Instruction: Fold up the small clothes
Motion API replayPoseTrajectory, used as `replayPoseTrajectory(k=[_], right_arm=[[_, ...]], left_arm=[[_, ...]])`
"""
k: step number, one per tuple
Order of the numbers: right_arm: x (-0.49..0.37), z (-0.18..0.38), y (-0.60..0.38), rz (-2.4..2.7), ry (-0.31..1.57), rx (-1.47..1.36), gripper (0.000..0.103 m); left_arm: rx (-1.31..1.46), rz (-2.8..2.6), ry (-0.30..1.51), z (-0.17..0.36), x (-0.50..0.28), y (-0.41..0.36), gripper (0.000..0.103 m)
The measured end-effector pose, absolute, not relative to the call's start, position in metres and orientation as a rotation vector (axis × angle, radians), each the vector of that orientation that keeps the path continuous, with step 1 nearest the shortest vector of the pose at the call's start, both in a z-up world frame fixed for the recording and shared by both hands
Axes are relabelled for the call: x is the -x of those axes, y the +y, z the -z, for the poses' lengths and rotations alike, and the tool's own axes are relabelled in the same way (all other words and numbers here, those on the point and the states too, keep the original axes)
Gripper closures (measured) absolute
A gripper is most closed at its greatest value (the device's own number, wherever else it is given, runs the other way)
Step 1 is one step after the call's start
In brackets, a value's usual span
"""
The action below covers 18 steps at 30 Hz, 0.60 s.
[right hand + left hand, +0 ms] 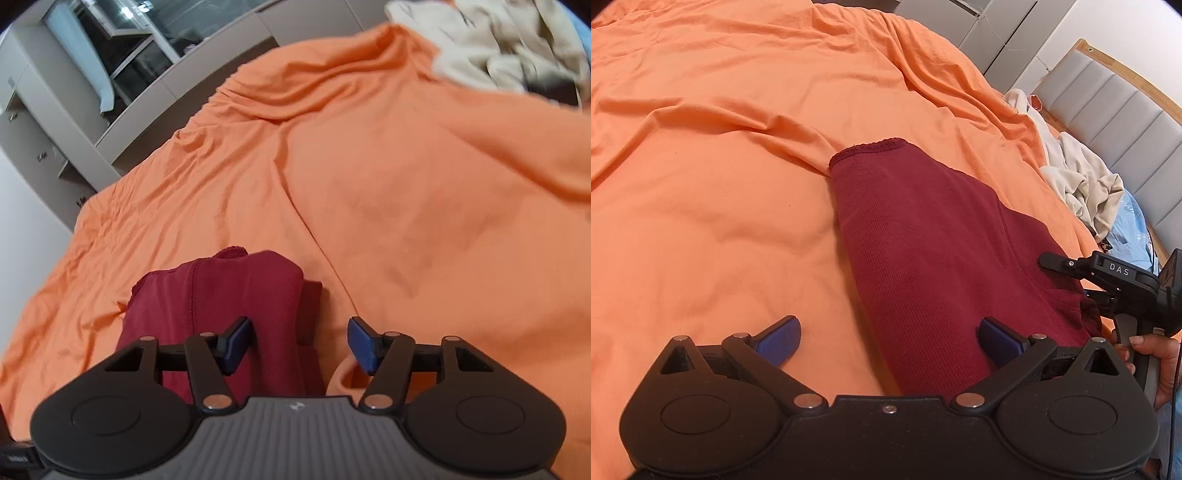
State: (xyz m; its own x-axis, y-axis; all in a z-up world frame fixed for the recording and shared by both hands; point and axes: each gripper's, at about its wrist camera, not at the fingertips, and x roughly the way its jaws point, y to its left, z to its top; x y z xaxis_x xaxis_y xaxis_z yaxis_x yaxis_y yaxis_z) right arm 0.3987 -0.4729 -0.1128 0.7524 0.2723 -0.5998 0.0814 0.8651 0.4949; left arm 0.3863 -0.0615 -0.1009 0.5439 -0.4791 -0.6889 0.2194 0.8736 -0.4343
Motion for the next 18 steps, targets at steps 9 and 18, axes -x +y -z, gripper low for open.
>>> replayPoseTrajectory(k=[9, 18], right_arm=[[-0.397, 0.112, -0.452, -0.157, 0.687, -0.410, 0.047], [-0.410, 0.133, -0.464, -0.218, 0.758, -0.568, 0.047]], left_arm=[[0.314, 0.423, 0.906, 0.101, -0.386, -0.062, 0.000], [0.314, 0.423, 0.906, 0.101, -0.386, -0.061, 0.000]])
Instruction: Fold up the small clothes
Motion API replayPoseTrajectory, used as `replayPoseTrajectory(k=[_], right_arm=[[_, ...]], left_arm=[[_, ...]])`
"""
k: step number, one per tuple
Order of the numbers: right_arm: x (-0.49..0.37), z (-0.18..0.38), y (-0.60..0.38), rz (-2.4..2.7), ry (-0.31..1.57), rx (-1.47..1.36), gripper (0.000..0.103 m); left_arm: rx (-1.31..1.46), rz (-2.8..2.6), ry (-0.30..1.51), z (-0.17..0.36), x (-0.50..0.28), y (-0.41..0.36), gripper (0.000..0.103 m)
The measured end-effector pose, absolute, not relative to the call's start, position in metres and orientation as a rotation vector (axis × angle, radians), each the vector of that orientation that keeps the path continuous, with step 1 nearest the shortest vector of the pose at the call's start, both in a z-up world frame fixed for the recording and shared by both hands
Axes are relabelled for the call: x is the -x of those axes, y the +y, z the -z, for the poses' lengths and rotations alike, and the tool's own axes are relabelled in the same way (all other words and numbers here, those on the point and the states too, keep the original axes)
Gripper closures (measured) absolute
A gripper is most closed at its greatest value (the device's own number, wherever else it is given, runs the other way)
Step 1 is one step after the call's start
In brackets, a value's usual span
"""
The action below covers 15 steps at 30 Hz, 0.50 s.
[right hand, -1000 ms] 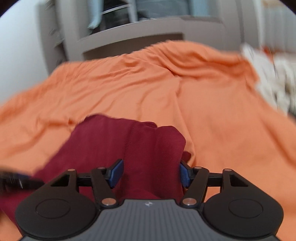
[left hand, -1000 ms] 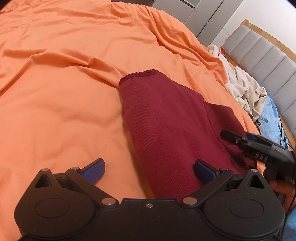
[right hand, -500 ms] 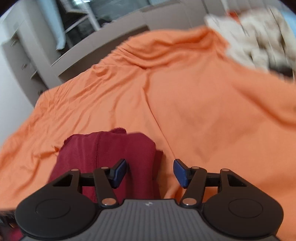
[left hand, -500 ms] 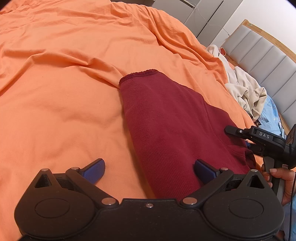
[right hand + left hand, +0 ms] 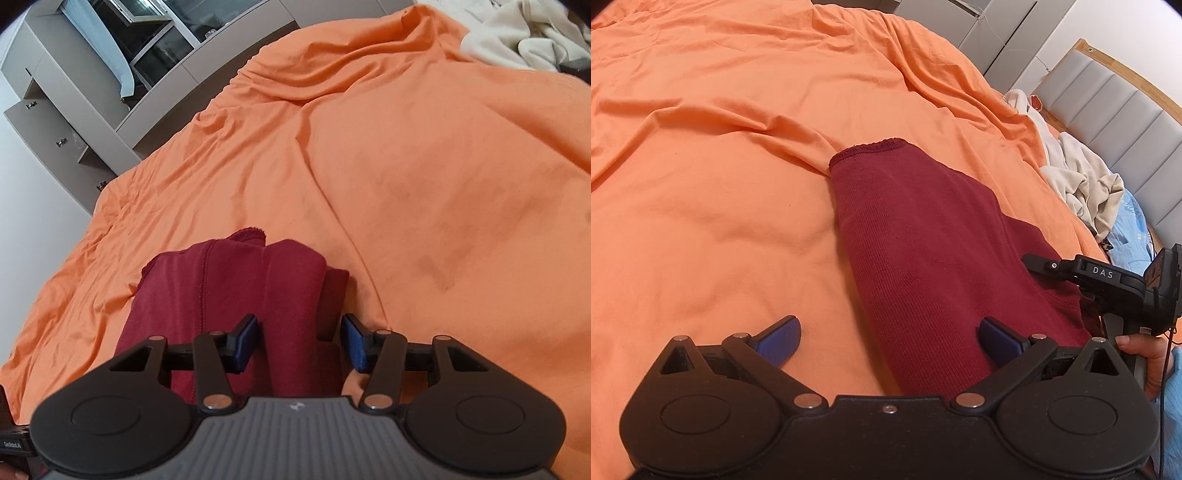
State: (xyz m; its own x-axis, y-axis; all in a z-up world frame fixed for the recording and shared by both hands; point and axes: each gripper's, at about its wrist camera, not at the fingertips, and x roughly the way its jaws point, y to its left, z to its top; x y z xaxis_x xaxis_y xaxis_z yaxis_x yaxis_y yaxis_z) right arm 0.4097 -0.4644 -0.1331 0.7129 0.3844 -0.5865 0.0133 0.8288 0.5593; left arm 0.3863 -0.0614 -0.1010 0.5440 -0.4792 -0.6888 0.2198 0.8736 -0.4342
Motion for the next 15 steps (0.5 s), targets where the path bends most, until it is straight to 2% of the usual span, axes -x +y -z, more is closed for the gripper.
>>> replayPoseTrajectory(k=[4, 9, 15], right_arm=[[-0.411, 0.134, -0.464, -0.218, 0.759, -0.578, 0.048], [-0.412, 0.133, -0.459, -0.221, 0.755, -0.581, 0.063], [-0.411, 0.128, -0.452, -0.215, 0.746, -0.540, 0.066]], left_arm=[[0.313, 0.423, 0.906, 0.101, -0.386, -0.061, 0.000], [0.314, 0.423, 0.906, 0.101, -0.386, -0.062, 0.000], [0.313, 0.423, 0.906, 0.101, -0.387, -0.062, 0.000]])
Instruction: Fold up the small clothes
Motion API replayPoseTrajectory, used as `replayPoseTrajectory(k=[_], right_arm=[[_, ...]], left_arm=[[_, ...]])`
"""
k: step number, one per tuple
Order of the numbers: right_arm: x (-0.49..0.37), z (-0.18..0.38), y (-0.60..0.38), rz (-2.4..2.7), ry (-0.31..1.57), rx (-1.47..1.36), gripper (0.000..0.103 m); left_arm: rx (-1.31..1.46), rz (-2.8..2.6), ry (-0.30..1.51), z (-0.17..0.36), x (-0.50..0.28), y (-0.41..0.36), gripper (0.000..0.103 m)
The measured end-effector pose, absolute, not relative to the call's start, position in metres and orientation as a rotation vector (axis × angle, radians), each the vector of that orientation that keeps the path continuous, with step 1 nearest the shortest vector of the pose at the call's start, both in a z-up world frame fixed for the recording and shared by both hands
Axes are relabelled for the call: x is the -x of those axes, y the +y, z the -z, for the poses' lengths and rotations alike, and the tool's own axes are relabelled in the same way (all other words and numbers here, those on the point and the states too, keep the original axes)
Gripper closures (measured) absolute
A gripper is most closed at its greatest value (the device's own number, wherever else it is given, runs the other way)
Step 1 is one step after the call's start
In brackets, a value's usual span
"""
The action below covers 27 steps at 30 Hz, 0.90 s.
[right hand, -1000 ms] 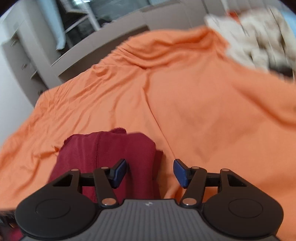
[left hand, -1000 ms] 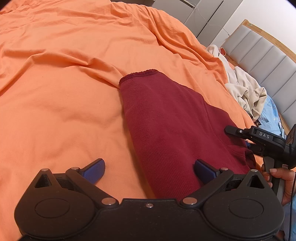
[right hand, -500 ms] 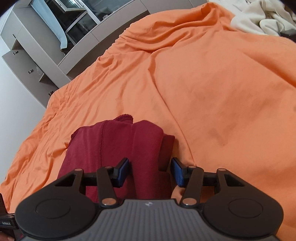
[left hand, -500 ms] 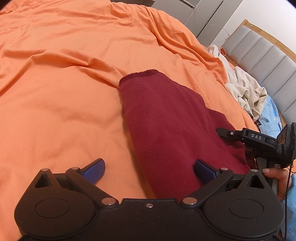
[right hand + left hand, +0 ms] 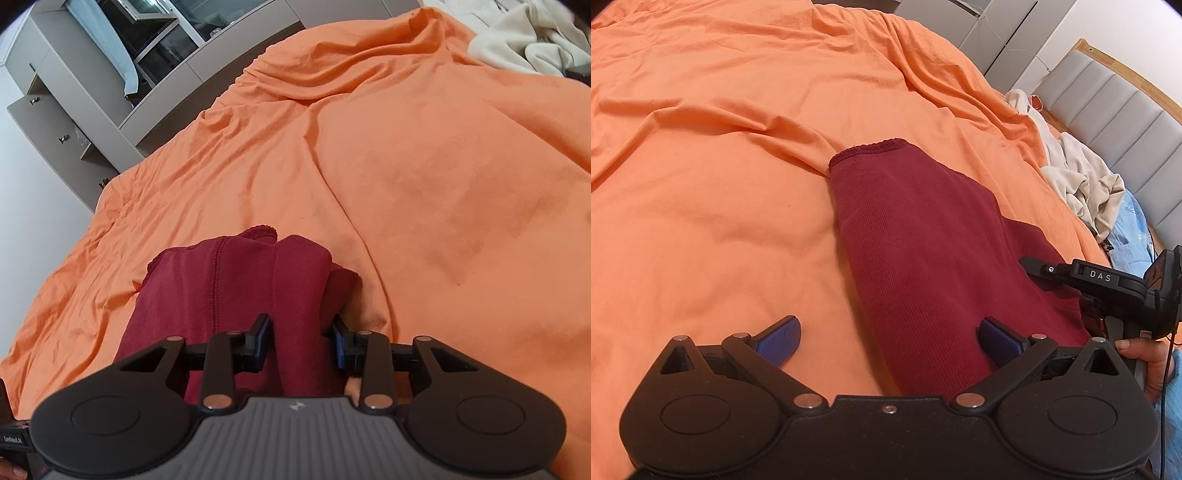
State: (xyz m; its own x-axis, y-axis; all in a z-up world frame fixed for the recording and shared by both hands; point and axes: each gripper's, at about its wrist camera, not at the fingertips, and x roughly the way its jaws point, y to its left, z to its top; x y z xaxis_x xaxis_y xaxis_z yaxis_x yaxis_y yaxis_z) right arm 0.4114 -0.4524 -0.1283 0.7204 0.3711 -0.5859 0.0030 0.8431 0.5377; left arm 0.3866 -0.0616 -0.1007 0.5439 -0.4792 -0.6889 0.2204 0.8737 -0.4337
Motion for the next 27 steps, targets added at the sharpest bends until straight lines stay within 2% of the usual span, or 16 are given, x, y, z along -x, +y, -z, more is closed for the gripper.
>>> replayPoseTrajectory(k=[17, 27], right_arm=[[-0.4093, 0.1280, -0.4499, -0.201, 0.745, -0.523, 0.061], [-0.4100, 0.1279, -0.4478, -0.194, 0.744, -0.508, 0.060]], left_arm=[[0.311, 0.436, 0.906, 0.1011, -0.3934, -0.0643, 0.001], [0.323, 0.450, 0.895, 0.0995, -0.3928, -0.0659, 0.007]])
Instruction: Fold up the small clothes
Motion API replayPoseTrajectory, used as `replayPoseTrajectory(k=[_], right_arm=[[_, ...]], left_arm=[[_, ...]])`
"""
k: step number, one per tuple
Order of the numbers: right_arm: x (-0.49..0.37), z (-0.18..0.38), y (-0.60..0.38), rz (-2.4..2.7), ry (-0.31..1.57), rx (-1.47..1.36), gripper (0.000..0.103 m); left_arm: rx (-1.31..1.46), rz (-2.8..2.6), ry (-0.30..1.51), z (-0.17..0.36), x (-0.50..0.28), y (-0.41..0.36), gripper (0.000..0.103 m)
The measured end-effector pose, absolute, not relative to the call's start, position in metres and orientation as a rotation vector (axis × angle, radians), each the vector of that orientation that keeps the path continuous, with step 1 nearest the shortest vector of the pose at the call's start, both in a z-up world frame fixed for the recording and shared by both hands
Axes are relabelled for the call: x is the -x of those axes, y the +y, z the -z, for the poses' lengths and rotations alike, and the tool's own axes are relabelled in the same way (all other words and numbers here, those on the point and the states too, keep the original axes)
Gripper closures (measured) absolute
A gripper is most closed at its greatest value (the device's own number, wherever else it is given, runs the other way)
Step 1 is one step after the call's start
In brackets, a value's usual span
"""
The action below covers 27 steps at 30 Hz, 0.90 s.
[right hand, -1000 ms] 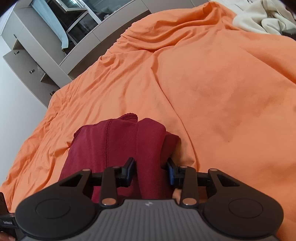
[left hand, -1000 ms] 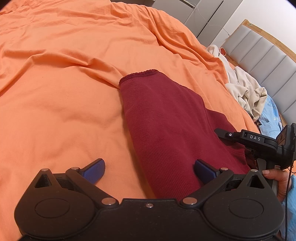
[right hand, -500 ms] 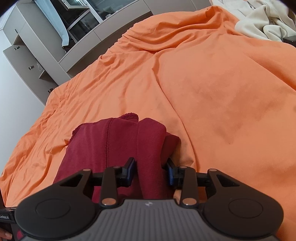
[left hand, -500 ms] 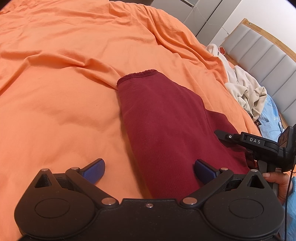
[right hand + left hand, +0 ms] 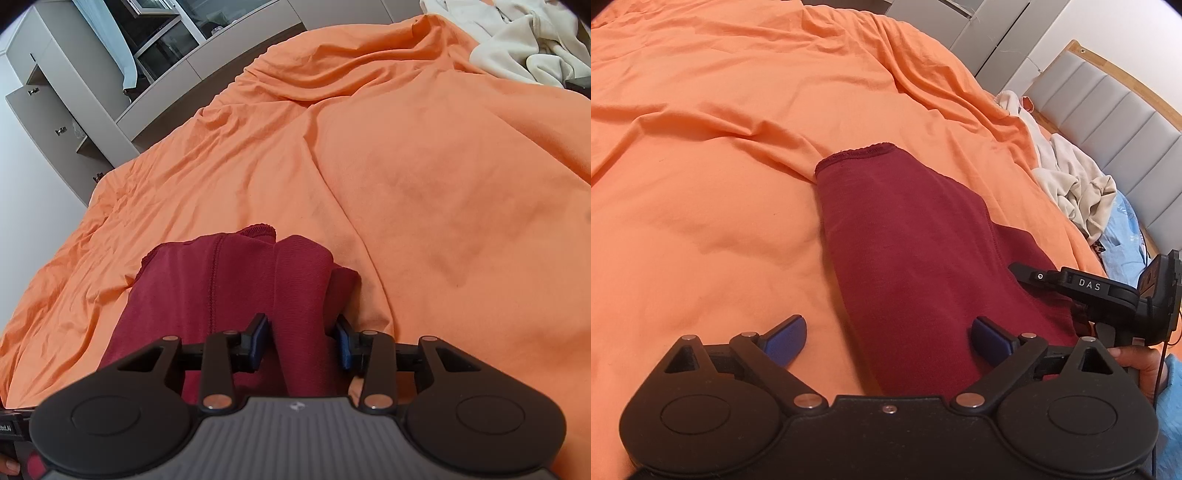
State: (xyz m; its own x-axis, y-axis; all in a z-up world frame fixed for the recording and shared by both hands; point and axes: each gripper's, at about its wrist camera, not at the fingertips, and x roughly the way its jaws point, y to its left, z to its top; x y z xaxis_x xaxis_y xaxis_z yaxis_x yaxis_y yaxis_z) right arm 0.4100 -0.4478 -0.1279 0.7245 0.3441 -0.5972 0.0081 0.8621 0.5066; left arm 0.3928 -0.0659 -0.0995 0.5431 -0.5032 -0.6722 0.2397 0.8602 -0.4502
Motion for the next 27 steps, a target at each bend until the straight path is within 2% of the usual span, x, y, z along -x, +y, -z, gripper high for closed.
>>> replayPoseTrajectory(k=[5, 7, 12, 18, 21, 27], right_arm=[[-0.410, 0.128, -0.448, -0.195, 0.743, -0.508, 0.061], [-0.410, 0.128, -0.447, -0.196, 0.742, -0.506, 0.063], [-0.409, 0.122, -0.444, -0.202, 0.733, -0.490, 0.078], [-0.401, 0.100, -0.435, -0.209, 0.680, -0.451, 0.082], [-0.394, 0.085, -0.432, -0.228, 0.636, -0.451, 0.083], [-0.383, 0.056, -0.419, -0.286, 0.546, -0.475, 0.083]], left_arm=[[0.333, 0.459, 0.893, 0.099, -0.393, -0.066, 0.013], [0.345, 0.476, 0.888, 0.099, -0.392, -0.066, 0.020], [0.360, 0.505, 0.872, 0.097, -0.390, -0.068, 0.044], [0.338, 0.494, 0.821, 0.088, -0.383, -0.069, 0.066], [0.332, 0.502, 0.788, 0.079, -0.378, -0.069, 0.070], [0.393, 0.527, 0.735, 0.063, -0.373, -0.060, 0.073]])
